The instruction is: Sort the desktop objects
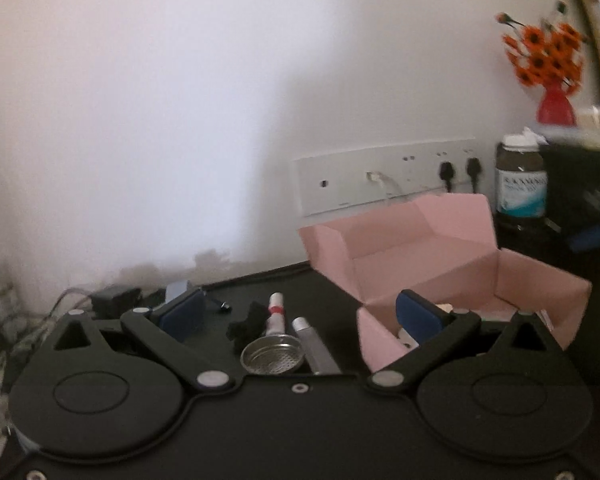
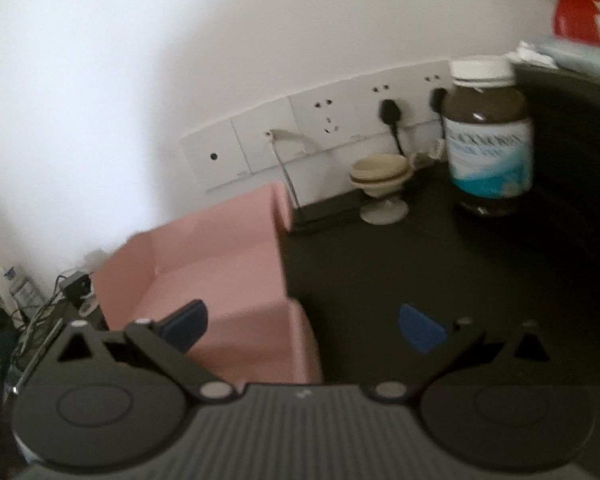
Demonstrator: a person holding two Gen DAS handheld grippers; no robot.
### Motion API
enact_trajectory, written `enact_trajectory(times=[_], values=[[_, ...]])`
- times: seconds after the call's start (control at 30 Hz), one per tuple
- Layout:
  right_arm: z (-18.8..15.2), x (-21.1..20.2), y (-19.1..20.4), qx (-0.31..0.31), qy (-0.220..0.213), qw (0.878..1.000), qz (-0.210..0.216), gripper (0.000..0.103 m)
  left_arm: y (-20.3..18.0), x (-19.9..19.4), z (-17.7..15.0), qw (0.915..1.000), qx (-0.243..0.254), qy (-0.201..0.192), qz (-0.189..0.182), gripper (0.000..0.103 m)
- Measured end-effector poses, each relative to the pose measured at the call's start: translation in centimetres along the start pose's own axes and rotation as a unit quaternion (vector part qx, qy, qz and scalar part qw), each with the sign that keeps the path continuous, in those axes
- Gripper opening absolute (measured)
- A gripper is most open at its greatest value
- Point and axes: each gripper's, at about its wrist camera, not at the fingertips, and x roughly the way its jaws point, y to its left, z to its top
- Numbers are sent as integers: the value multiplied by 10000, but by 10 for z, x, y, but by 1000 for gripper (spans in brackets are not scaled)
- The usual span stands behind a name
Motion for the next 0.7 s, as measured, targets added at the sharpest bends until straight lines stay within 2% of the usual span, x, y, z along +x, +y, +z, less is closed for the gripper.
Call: enact_trajectory(times=[0.27,0.57,0.7], values=[[-44,-32,-13,118,-197,9997,131,102,33,11,-1,9966,-755,251,215,103],[-59,-32,-11,-73,-347,9988,338,102,39,13,-4,9929,-959,446,549,103],[-61,-33,-15,28,-404,9980,483,102,36,11,-8,9940,-822,332,646,103]])
